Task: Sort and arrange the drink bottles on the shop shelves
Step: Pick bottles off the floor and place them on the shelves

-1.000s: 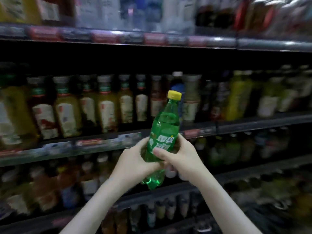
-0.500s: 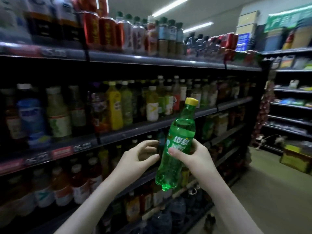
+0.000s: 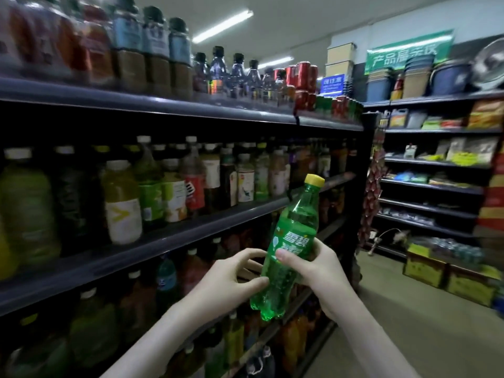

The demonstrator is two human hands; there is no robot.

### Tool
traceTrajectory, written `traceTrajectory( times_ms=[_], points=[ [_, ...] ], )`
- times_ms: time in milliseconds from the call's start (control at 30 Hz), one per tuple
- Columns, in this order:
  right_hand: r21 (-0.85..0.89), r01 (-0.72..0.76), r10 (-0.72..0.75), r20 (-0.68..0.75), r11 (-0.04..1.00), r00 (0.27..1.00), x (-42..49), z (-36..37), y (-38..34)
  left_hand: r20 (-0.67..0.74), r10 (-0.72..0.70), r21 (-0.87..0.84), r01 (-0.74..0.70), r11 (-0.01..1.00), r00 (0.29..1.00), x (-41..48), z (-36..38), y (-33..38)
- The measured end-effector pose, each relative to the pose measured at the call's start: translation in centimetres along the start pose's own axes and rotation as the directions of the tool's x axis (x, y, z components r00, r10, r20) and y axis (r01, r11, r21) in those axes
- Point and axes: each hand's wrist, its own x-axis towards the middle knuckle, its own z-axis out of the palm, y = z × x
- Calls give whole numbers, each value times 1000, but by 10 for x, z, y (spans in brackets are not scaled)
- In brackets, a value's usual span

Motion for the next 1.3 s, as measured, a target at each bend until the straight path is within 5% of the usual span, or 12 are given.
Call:
traceTrajectory(
  times_ms=[267, 567, 800, 1000, 1300],
  points=[
    [-9, 17, -18, -166, 1000, 986, 139, -145, 50, 61, 72, 60, -75, 995, 996, 201, 107, 23],
    [10, 72, -69, -191, 997, 979, 315, -330, 116, 35, 94, 71, -96, 993, 995, 420, 243, 55],
    [89, 161, -140, -211, 983, 967, 462, -418, 162, -201, -31, 124, 57, 991, 979, 564, 295, 36],
    [183, 225, -192, -183, 957, 964, 592, -455, 209, -468, -81, 118, 153, 981, 880, 694, 304, -7],
    [210, 416, -377, -202, 885, 904, 768, -481, 236, -614, -79, 221, 267, 938, 785, 880, 318, -38]
  ],
)
